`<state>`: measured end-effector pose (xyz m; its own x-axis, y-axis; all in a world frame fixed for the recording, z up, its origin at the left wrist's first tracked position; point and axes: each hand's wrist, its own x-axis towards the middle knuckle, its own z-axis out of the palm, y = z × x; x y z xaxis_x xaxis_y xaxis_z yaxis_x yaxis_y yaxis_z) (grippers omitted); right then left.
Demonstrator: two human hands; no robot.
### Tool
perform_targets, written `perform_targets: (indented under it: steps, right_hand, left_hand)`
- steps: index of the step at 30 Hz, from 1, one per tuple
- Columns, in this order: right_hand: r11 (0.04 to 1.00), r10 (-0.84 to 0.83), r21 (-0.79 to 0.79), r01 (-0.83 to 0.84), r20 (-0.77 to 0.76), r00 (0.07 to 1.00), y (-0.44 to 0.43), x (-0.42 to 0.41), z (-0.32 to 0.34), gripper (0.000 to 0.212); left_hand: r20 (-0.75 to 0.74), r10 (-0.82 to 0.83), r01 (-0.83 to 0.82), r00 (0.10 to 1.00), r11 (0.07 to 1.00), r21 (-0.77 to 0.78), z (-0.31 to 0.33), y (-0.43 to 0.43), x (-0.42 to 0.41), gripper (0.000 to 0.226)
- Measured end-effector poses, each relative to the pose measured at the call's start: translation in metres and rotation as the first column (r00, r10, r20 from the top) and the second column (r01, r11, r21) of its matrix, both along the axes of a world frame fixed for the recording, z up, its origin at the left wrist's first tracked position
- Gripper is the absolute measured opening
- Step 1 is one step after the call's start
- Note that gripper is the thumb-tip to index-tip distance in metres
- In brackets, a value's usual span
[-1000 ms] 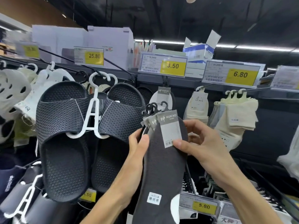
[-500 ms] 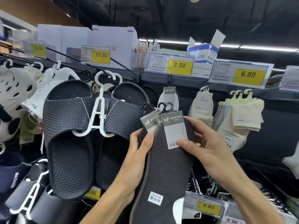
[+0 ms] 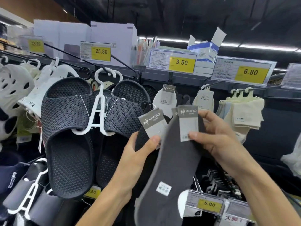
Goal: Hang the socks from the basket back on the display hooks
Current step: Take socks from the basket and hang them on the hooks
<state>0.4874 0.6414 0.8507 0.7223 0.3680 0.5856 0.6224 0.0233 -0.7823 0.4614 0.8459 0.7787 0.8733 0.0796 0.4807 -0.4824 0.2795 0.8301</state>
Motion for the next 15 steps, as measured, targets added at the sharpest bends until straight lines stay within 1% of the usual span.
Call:
perform_targets:
  steps: [2, 4, 5, 8, 11, 13, 15]
  right_hand:
    - [0.989, -0.007, 0.146, 0.016, -0.058, 0.998, -0.003, 0.012, 0.012, 0.046]
    - [0.960, -0.123, 0.245, 0.135, -0.063, 0.990, -0.007, 0.026, 0.027, 0.041]
    - [0.946, -0.187, 0.259, 0.195, -0.057, 0.981, -0.009, 0.034, 0.033, 0.042]
    - [0.918, -0.354, 0.193, 0.346, 0.011, 0.935, -0.007, 0.060, 0.046, 0.045]
    - [0.875, -0.480, 0.116, 0.470, 0.092, 0.872, 0.005, 0.086, 0.055, 0.048]
    - [0.859, -0.512, 0.092, 0.504, 0.158, 0.844, 0.015, 0.102, 0.058, 0.050]
    - [0.864, -0.502, 0.079, 0.497, 0.224, 0.836, 0.024, 0.116, 0.058, 0.050]
  left_hand:
    - [-0.003, -0.018, 0.018, 1.000, 1.000, -0.025, -0.004, 0.001, -0.001, 0.059]
    - [-0.017, -0.044, 0.043, 0.999, 0.998, -0.041, -0.008, 0.003, -0.002, 0.053]
    - [-0.015, -0.043, 0.042, 0.999, 0.998, -0.037, -0.009, 0.004, -0.003, 0.050]
    - [0.012, -0.028, 0.028, 1.000, 1.000, 0.006, -0.009, 0.007, -0.006, 0.048]
    - [0.020, -0.051, 0.050, 0.998, 0.997, 0.057, -0.009, 0.007, -0.008, 0.047]
    - [0.017, -0.065, 0.064, 0.998, 0.995, 0.075, -0.010, 0.007, -0.009, 0.047]
    - [0.014, -0.069, 0.067, 0.998, 0.994, 0.088, -0.010, 0.007, -0.010, 0.045]
